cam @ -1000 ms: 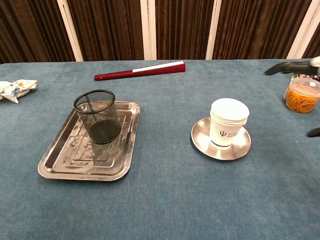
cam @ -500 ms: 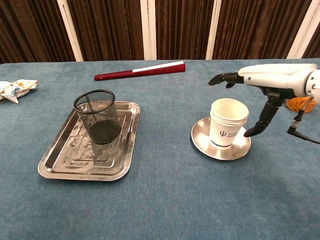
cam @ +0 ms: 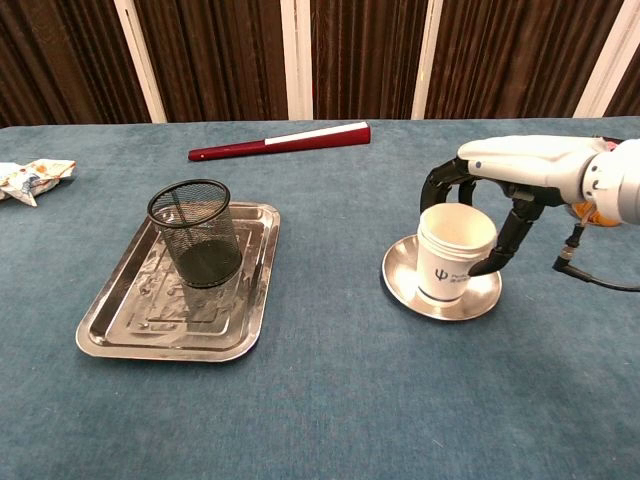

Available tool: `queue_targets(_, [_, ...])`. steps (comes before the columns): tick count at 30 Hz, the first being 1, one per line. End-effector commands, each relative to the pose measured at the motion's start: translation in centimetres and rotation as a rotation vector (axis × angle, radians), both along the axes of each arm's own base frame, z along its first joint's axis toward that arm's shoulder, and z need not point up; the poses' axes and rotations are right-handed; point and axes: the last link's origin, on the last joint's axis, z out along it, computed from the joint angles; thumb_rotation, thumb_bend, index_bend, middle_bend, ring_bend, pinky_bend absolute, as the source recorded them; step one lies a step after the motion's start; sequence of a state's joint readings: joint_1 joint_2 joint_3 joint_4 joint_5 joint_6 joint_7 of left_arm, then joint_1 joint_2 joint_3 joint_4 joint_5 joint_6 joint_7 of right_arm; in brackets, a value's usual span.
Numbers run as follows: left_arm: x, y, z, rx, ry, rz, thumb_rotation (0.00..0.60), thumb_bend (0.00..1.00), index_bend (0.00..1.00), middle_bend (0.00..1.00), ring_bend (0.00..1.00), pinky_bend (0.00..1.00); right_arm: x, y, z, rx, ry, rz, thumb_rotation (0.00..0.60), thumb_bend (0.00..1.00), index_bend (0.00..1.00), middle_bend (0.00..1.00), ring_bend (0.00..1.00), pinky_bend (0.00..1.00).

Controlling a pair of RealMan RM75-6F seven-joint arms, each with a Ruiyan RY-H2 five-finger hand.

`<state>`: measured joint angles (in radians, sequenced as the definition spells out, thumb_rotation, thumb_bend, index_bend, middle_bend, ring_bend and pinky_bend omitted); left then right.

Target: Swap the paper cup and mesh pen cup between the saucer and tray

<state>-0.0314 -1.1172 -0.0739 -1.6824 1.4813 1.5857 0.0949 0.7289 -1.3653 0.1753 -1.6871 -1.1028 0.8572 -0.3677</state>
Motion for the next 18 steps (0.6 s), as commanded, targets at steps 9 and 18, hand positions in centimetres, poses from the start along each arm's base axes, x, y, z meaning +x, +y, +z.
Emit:
queue_targets(9, [-0.3,0.2,0.3,0.010,-0.003,0.016,0.600,0.16,0.20,0.00,0.00,0.01,4.4,-1.7,0.8,-0.035,-0.047,0.085,0.600,0.00,0.52,0.42,0.45,0.19])
queue_targets(18, [-0.6,0.6,0.1,0.011,0.006,0.041,0.600,0.16,0.20,0.00,0.00,0.01,8.6,-5.1,-2.1,0.000,-0.046,0.104,0.600,0.00,0.52,0.42,0.45,0.19])
